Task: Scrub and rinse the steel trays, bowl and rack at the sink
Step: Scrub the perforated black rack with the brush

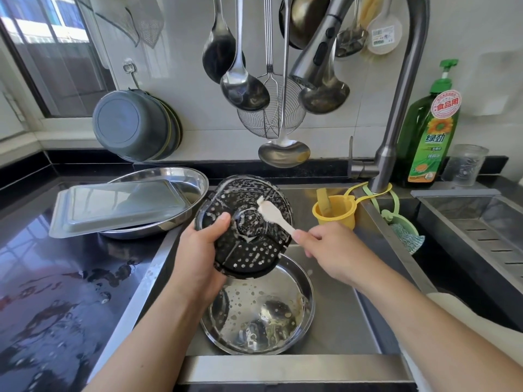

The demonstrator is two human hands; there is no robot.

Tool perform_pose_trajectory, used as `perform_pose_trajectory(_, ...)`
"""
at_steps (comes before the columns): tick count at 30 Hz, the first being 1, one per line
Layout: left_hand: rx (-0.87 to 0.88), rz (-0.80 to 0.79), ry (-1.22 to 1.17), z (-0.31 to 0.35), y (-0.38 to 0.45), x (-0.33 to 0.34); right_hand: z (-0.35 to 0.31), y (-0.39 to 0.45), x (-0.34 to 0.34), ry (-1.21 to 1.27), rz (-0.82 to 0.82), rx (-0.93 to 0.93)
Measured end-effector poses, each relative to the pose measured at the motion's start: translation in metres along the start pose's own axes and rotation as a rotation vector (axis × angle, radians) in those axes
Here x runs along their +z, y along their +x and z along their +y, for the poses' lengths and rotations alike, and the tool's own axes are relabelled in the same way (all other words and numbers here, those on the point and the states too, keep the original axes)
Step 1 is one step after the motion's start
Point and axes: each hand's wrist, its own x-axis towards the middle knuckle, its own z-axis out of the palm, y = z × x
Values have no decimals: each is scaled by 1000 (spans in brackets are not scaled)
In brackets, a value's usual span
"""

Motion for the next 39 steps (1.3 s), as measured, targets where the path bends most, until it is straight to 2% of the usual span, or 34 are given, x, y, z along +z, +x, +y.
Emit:
perform_pose_trajectory(4,48,56,-116,7,5,-8,5,-4,-4,-39,-114,30)
perform_pose_trajectory(10,34,75,-187,12,6,-11,2,-6,-2,-3,-106,50)
perform_pose_trajectory(18,-24,-13,-70,6,-1,-2,4,-2,-13,174,62,93)
perform_pose_trajectory(20,-1,0,-74,6,0,-4,5,-3,-13,149,-5,132)
perform_pose_trajectory(23,39,37,-139,12,5,-12,8,-7,-5,52,-206,181)
perform_pose_trajectory(24,37,45,-146,15,6,-13,7,-8,-4,40,-219,172)
perform_pose_trajectory(30,-17,-37,-5,5,-5,3,4,-1,-14,171,63,115)
perform_pose_trajectory(32,-12,-27,-7,4,-5,3,6,-2,-14,157,31,128)
perform_pose_trajectory(36,18,79,-144,13,7,-12,2,-9,-4,46,-154,125)
perform_pose_trajectory(39,19,106,-172,13,8,-11,1,-7,-1,57,-108,69)
